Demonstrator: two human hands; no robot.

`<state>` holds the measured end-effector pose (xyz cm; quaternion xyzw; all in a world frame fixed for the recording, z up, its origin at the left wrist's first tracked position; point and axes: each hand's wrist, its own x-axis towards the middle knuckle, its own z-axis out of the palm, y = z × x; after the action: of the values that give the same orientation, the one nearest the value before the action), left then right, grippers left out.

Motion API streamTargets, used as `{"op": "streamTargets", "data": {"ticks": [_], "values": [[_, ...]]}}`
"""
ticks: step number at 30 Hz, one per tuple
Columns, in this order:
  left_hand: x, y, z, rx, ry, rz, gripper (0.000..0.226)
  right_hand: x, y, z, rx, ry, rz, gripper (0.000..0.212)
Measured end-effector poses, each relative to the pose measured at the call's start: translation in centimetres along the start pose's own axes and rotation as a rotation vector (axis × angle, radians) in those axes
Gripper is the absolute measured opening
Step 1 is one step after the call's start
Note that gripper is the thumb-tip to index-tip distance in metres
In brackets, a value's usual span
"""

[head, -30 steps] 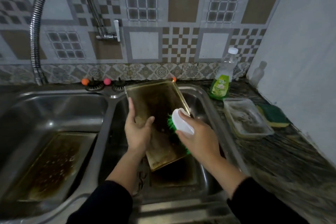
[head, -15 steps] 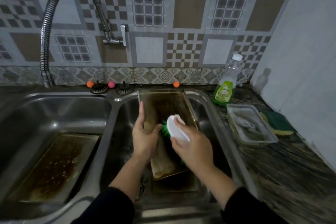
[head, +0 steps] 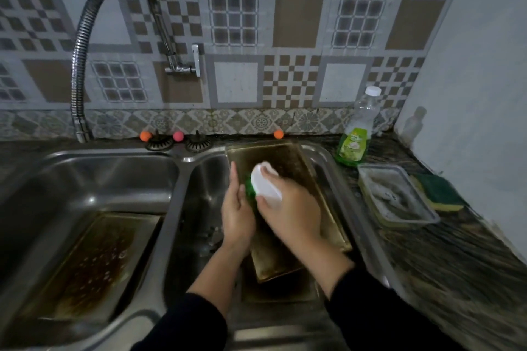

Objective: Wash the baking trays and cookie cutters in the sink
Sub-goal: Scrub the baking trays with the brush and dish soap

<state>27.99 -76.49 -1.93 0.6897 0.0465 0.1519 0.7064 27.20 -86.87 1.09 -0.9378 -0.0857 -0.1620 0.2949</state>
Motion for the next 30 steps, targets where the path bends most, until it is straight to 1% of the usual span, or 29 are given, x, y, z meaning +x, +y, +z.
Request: {"op": "streamTargets", "data": {"ticks": [2, 4, 5, 7, 9, 10, 12, 14, 15, 17, 19, 21, 23, 24, 25, 27, 30], "values": [[-0.4, 0.5, 0.7, 0.008, -0.057, 0.025, 0.057, 4.3, -1.0, -0.4, -0.029, 0.019, 0.032, 0.053], [-0.2, 0.9, 0.7, -0.009, -0.051, 0.032, 0.057, 6.0, -1.4, -0.6, 0.024, 0.023, 0.021, 0.052], [0.0, 1.0, 0.3, -0.024, -0.029, 0.025, 0.055, 5.2, -1.3, -0.6, 0.038, 0.011, -0.001, 0.053], [1.0, 0.7, -1.2, -0.030, 0.042, 0.014, 0.053, 1.1, -0.4, 0.1, 0.039, -0.018, -0.049, 0.054], [1.4, 0.4, -2.6, 0.017, 0.093, 0.023, 0.054, -4.1, 0.2, 0.6, 0.135, -0.041, -0.077, 0.056], [1.2, 0.2, -2.9, 0.043, 0.084, 0.040, 0.055, -5.4, 0.5, 0.8, 0.172, -0.063, -0.083, 0.057], [0.4, -0.1, -2.6, 0.066, 0.020, 0.037, 0.058, -3.3, 1.1, 0.8, 0.147, -0.040, -0.063, 0.055], [-0.5, -0.4, -1.4, 0.067, -0.035, 0.035, 0.061, 1.6, 1.1, 0.4, 0.031, 0.000, 0.024, 0.053], [-0.7, -0.4, -0.8, 0.077, -0.054, 0.046, 0.063, 4.0, 1.0, -0.1, 0.016, 0.026, 0.064, 0.052], [-0.3, -0.1, 0.1, 0.096, -0.045, 0.070, 0.065, 6.5, 1.1, -0.7, 0.074, 0.063, 0.127, 0.052], [0.4, 0.2, 0.0, 0.075, 0.037, 0.065, 0.068, 4.6, 1.2, -0.6, 0.107, 0.024, 0.113, 0.053], [1.3, -0.1, -1.1, 0.057, 0.106, 0.034, 0.070, -0.1, 1.7, 0.3, 0.121, 0.024, 0.047, 0.054], [1.6, -0.3, -2.0, 0.078, 0.126, 0.037, 0.068, -4.2, 2.1, 0.7, 0.162, 0.043, -0.002, 0.055], [1.4, -0.4, -2.0, 0.092, 0.125, 0.049, 0.067, -4.6, 2.6, 0.9, 0.167, 0.049, -0.011, 0.055], [1.2, -0.3, -1.8, 0.105, 0.120, 0.055, 0.067, -3.7, 3.1, 0.8, 0.165, 0.067, 0.003, 0.054], [0.6, -0.2, -0.7, 0.108, 0.067, 0.062, 0.067, 0.0, 3.5, 0.4, 0.125, 0.108, 0.095, 0.052], [0.0, -0.4, 0.7, 0.095, -0.017, 0.091, 0.070, 5.1, 3.6, -0.6, 0.071, 0.085, 0.165, 0.053]]}}
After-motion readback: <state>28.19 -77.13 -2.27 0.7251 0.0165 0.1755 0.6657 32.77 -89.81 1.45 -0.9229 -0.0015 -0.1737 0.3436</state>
